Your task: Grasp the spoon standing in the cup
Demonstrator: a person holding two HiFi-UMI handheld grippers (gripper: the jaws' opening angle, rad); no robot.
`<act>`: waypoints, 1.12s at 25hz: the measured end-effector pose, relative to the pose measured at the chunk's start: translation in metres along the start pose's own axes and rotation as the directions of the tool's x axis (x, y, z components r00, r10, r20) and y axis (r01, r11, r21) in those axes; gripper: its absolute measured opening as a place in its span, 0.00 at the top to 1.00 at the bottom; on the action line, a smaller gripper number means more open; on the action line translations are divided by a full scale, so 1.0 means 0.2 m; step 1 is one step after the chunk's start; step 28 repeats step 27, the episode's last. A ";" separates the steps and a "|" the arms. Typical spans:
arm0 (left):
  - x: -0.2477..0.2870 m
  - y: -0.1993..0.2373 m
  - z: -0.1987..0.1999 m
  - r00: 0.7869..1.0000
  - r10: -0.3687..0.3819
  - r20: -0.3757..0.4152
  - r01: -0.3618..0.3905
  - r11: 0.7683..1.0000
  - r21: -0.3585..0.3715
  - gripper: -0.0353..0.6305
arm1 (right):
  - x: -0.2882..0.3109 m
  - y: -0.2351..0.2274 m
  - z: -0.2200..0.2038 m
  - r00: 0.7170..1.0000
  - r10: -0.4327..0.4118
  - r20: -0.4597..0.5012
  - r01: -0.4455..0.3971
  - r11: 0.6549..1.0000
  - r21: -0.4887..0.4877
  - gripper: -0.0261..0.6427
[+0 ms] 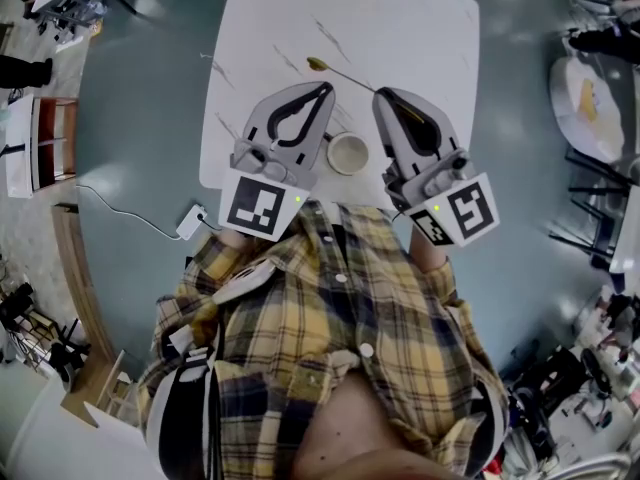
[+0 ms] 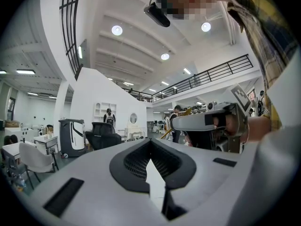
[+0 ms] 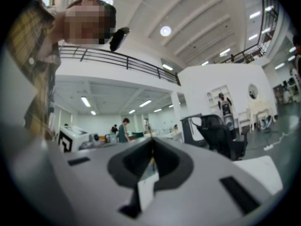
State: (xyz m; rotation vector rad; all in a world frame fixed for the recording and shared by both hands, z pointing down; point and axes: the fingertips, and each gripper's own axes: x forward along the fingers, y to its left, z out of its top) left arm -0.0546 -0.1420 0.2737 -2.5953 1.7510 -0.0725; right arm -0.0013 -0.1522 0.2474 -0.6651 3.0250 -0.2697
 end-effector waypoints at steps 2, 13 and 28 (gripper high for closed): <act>0.00 0.00 0.00 1.000 0.000 0.002 0.000 1.000 -0.001 0.92 | 0.00 0.00 0.00 1.000 -0.001 -0.006 0.001 1.000 -0.003 0.91; 0.02 -0.03 0.01 0.999 -0.043 0.004 0.043 0.998 -0.049 0.92 | -0.04 0.00 0.00 1.000 -0.009 -0.023 0.009 1.000 -0.007 0.91; 0.04 -0.05 0.04 0.989 -0.144 0.015 0.144 0.990 0.005 0.92 | -0.08 -0.03 -0.02 0.999 -0.038 -0.034 0.037 0.999 -0.026 0.91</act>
